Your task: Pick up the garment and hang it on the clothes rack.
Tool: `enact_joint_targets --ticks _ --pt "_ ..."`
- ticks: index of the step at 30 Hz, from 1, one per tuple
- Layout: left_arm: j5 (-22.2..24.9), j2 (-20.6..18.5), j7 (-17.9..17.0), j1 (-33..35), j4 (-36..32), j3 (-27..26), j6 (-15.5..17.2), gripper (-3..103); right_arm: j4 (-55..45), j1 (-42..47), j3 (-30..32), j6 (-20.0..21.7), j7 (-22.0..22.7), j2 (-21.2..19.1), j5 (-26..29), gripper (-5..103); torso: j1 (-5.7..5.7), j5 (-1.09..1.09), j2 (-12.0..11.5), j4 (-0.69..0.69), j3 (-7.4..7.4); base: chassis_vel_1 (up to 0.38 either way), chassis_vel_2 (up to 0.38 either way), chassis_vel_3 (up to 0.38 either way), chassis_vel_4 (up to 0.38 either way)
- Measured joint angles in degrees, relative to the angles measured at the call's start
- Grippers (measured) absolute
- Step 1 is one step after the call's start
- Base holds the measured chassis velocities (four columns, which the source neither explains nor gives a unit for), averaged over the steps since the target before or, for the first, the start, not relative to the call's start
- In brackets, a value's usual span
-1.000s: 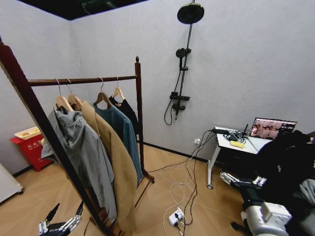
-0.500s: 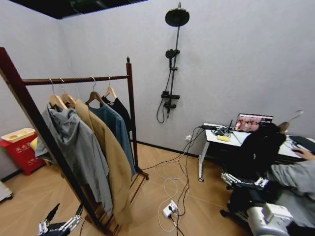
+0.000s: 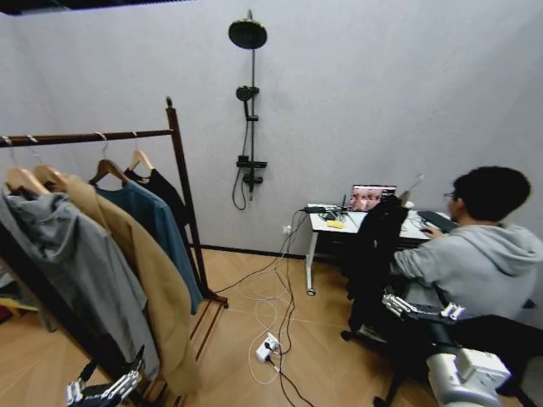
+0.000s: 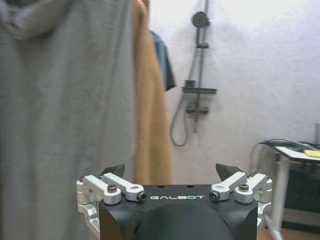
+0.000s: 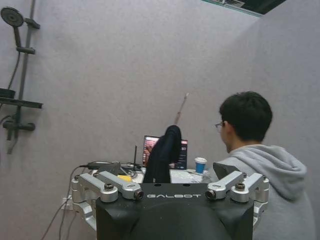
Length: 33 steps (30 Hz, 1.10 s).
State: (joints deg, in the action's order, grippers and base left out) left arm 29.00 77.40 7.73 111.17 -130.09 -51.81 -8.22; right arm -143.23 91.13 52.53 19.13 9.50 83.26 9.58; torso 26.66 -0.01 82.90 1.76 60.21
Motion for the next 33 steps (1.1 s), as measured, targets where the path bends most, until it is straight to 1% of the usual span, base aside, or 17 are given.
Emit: enact_joint_targets --ticks 4,13,20,33 --pt "0.00 0.00 0.00 0.00 0.00 0.00 0.00 100 0.00 -0.12 -0.28 0.07 -0.02 -0.15 -0.03 100 0.00 0.02 -0.01 -0.01 0.00 -0.064 -0.184 -0.174 -0.071" --pt "0.00 0.00 0.01 0.00 0.00 0.00 0.00 100 0.00 0.75 -0.18 0.21 -0.02 -0.36 -0.11 100 0.00 0.00 0.00 0.00 0.00 -0.026 -0.158 -0.163 -0.022" --pt "0.00 0.00 0.00 0.00 0.00 0.00 0.00 100 0.00 0.61 -0.44 0.28 0.26 -0.20 -0.36 100 0.00 0.00 0.00 -0.01 0.00 0.065 -0.064 -0.065 0.057" --pt "0.00 0.00 0.00 0.00 0.00 0.00 0.00 100 0.00 0.66 -1.37 2.33 0.67 0.35 0.11 100 0.00 0.00 0.00 -0.01 0.00 0.066 -0.068 -0.060 0.059"
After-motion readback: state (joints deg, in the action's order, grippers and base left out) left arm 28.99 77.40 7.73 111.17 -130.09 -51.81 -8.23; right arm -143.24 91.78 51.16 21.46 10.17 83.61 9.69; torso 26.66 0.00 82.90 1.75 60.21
